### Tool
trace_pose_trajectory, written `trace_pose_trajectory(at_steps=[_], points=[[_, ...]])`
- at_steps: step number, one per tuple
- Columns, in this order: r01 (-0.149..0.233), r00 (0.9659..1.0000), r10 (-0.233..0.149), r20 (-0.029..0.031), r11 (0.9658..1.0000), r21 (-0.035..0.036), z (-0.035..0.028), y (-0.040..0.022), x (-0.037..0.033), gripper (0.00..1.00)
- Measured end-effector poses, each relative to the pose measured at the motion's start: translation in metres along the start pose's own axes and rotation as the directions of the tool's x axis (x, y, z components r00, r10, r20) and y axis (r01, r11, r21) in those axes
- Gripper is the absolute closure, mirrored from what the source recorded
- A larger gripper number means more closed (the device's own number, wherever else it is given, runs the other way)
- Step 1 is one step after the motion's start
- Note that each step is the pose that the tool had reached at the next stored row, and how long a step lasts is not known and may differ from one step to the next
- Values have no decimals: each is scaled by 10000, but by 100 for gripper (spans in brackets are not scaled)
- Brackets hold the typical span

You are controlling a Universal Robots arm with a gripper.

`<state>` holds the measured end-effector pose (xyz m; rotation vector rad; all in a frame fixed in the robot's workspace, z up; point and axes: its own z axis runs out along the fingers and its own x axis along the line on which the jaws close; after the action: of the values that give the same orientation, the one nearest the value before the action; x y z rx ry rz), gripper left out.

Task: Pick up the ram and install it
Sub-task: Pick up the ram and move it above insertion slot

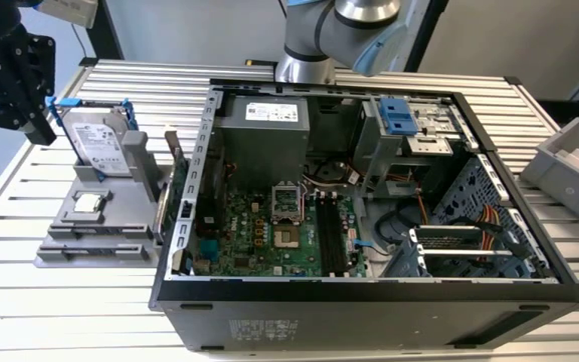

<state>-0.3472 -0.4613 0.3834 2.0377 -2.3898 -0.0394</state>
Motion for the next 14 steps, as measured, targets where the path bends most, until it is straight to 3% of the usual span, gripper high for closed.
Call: trace_pose_trajectory(at_steps=[4, 7, 12, 14], points=[[684, 9977, -684, -15, 9977, -12, -1, 0, 0, 100], [1232, 9924, -1232, -24, 9924, -21, -1, 0, 0, 100], [1968, 9804, -1968, -37, 9804, -36, -1, 0, 0, 100], [1977, 9803, -1977, -38, 9803, -34, -1, 0, 0, 100]])
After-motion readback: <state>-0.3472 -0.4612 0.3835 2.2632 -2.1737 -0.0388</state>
